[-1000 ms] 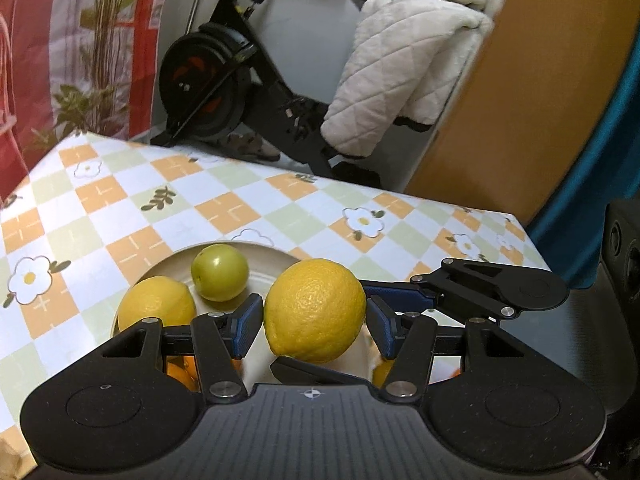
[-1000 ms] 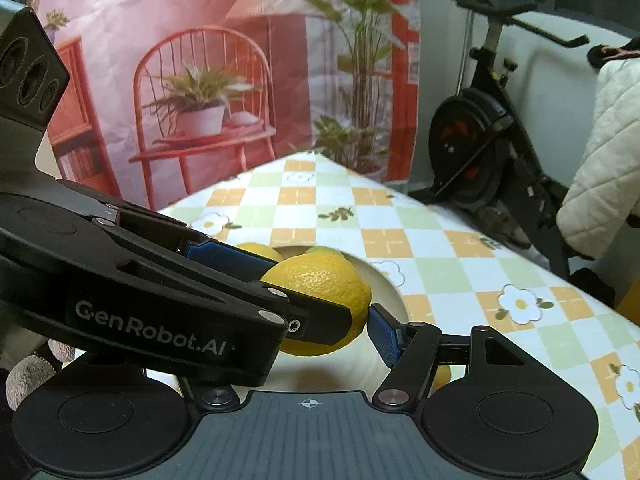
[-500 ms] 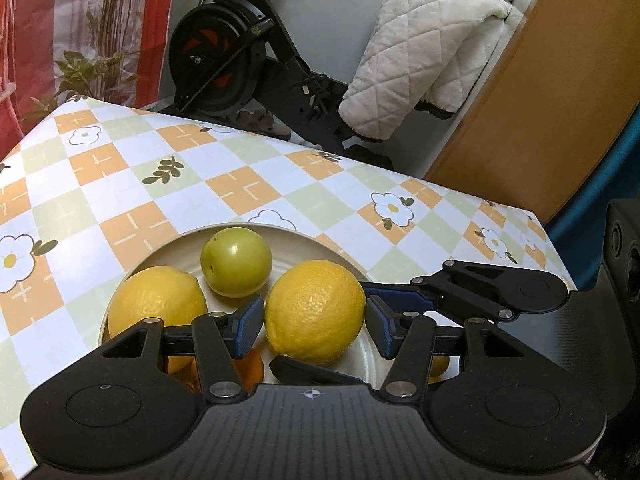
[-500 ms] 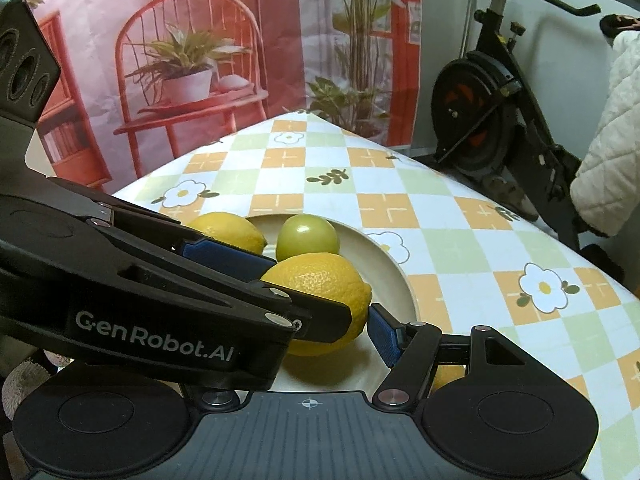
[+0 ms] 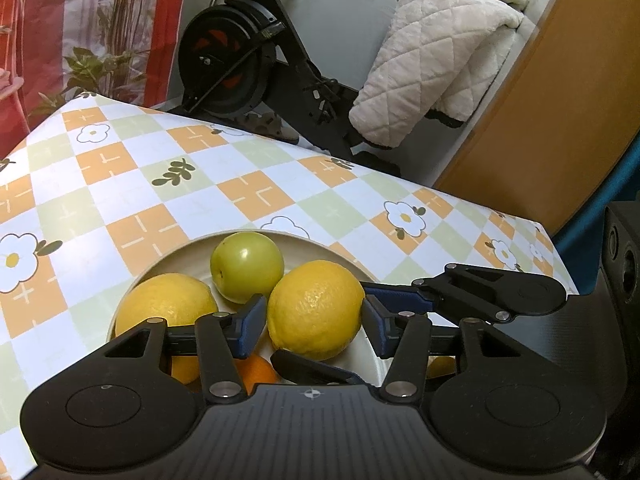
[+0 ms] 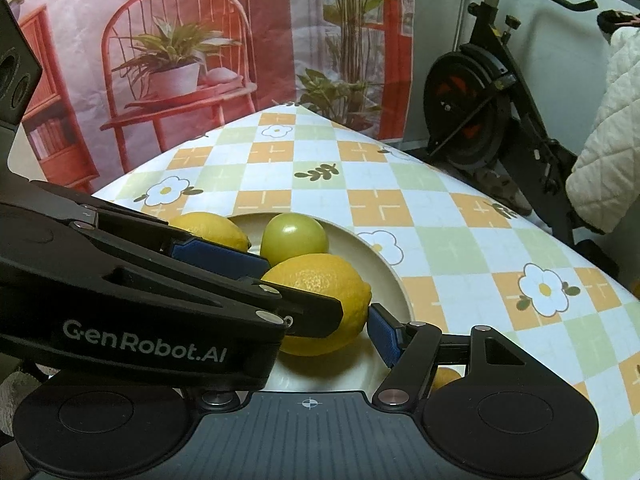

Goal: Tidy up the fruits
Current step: 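Lower the lemon onto the plate and open the left gripper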

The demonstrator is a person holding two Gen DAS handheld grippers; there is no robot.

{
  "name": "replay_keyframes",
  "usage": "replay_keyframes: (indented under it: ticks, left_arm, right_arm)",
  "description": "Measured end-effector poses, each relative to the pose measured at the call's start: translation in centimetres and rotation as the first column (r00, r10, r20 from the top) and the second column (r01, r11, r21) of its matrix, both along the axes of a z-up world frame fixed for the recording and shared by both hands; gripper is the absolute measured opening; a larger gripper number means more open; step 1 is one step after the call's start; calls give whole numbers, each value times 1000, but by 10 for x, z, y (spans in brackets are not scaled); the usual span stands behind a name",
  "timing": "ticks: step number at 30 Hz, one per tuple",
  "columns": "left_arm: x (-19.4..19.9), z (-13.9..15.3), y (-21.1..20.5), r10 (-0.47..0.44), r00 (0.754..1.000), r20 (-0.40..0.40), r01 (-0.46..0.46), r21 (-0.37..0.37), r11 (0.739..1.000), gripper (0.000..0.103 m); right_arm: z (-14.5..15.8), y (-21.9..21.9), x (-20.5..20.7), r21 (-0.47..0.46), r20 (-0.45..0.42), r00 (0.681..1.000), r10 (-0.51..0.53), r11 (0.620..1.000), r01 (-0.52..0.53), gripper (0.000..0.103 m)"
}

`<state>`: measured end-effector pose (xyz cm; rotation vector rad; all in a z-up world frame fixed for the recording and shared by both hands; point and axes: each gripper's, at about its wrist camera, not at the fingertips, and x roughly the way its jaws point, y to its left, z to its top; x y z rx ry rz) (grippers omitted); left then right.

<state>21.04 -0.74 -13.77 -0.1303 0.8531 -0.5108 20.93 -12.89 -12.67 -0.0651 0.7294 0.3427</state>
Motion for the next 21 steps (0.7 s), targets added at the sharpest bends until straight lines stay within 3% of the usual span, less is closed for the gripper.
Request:
replay_keyframes:
  ticks: [10, 21]
  left_arm:
    - [-7, 13, 5, 35, 999, 41, -36, 17, 999, 54]
    - [-29, 35, -3, 25, 993, 116, -31, 52, 998, 54]
  right_arm:
    - [11, -7, -8, 3, 20, 1000, -23, 1000, 23, 62]
    - [35, -35, -45, 22, 80, 996, -47, 999, 46, 62]
